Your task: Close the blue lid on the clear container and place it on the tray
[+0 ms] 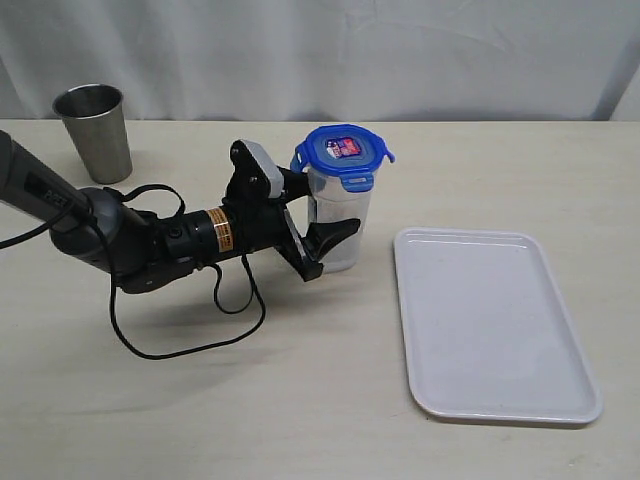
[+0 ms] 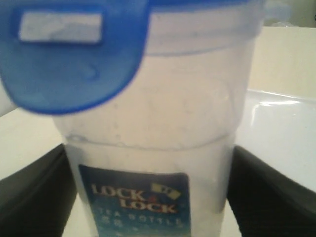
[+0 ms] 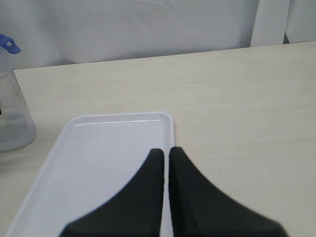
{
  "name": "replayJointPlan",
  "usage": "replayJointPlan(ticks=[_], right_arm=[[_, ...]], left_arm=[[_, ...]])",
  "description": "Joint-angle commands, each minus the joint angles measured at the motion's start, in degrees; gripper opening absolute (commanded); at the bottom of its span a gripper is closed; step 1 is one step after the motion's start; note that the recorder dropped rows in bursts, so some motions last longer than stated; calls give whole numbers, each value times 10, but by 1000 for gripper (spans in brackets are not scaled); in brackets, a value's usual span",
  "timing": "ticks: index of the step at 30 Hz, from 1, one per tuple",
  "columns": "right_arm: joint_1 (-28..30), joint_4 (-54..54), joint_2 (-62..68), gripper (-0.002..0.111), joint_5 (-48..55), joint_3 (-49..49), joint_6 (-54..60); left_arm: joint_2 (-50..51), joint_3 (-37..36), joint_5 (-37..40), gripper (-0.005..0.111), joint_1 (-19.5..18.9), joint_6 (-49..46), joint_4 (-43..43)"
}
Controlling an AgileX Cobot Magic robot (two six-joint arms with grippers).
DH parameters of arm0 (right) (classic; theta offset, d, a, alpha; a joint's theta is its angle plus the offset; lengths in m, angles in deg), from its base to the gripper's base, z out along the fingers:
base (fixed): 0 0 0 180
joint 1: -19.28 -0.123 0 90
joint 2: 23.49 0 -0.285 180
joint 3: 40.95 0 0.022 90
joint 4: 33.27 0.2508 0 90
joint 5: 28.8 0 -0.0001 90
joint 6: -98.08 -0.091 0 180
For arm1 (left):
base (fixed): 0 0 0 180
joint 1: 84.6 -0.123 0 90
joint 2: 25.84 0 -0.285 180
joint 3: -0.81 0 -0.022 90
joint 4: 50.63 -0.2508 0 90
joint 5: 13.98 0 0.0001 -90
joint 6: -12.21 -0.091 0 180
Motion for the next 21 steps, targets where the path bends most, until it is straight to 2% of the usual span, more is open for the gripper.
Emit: replayJointPlan(ticks=[1,5,7,16,21], right_arm=[[0,1,-2,5,-1,-2,-4],[0,1,-2,5,-1,-2,-4],[0,1,-2,5,-1,-2,-4],[0,1,-2,5,-1,-2,-4],[0,1,-2,5,-1,-2,-4]], left_arm=[[0,4,6,37,1,19,2],[0,4,8,10,1,33,1],[0,4,8,0,-3,33,1],[-10,4,6,0,-40,53,-66],[-24,4,3,0,-62,84,-148]])
